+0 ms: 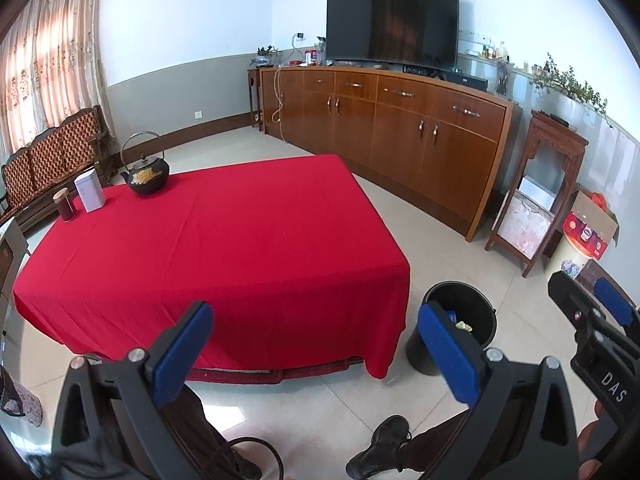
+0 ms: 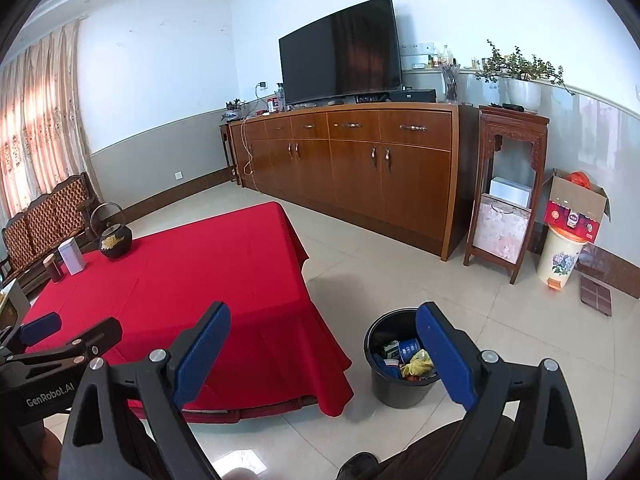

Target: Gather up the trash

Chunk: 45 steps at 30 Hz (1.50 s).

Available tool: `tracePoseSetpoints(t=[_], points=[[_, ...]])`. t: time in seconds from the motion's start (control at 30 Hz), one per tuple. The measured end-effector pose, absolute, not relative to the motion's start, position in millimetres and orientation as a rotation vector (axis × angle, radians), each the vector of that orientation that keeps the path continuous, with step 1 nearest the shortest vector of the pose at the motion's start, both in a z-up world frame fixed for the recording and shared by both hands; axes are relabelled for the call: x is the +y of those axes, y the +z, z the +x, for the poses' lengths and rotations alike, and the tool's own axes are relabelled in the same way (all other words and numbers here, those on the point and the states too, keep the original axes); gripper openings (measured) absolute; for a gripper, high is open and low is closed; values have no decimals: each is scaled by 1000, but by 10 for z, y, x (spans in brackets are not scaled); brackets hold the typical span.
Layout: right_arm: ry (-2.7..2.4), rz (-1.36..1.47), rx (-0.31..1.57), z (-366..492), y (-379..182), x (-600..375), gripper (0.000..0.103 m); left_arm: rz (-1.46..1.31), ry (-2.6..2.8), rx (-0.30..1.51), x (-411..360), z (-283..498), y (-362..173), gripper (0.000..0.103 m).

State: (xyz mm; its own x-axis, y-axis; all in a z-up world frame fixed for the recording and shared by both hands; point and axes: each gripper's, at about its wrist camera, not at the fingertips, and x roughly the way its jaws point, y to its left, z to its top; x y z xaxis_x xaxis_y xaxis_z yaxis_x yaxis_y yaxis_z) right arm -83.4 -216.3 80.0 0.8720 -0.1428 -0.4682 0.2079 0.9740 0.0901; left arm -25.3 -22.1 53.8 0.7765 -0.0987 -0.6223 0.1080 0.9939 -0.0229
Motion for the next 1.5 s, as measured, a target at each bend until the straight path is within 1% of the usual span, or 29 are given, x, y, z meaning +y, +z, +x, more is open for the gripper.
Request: tracePoseSetpoints(t=[1.5], points=[[-172,139,477,-829,785,-2134,95,31,-118,690,-245,-204,502,103]])
